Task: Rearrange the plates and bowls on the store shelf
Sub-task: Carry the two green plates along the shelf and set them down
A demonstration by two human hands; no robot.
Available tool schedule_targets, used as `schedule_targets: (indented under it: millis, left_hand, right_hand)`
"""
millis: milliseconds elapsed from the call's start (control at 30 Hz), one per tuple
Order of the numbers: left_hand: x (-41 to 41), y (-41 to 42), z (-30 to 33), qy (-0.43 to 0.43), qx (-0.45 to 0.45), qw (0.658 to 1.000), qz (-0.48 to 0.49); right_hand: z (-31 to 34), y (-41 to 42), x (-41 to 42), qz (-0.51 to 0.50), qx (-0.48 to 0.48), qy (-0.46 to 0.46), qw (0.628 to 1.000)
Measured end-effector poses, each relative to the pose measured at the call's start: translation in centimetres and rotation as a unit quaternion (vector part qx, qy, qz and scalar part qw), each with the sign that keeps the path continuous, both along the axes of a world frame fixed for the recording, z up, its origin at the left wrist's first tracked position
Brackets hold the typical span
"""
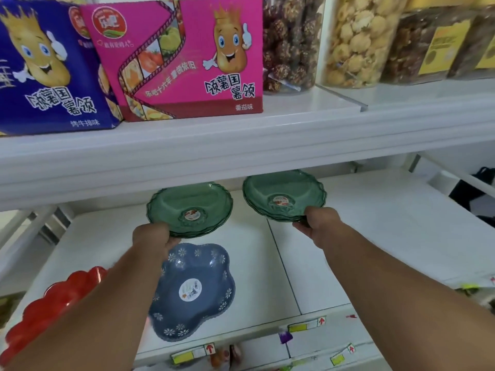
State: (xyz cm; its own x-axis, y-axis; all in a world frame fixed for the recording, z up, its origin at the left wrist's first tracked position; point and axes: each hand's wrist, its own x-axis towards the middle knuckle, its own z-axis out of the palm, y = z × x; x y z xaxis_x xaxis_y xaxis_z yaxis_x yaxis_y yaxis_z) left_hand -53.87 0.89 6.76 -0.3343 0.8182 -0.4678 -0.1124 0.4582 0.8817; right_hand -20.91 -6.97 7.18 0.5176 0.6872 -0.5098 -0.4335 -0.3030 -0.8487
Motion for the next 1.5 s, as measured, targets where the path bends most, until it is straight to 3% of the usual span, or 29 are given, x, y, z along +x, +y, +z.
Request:
schedule_targets:
  millis: [400,900,1500]
  left_hand:
    - [11.5,-0.3,-0.1,-0.012,-0.008,0.997,-0.071]
    - [33.9,-5.7,-1.6,-0.074,-0.010,0.997,-0.006]
    - [42.6,-3.8,-4.6,-0.063,0.002,0.998,-0.022]
  right_hand:
    - [-0.8,-3.4,11.2,-0.060,0.003,-0.004,0.998]
    - [-1.1,-7.4,34.1,-0.048,0.005,-0.016,0.999]
    - [-5.9,-6.3,42.3,-0.085,-0.024,-0.015,0.996]
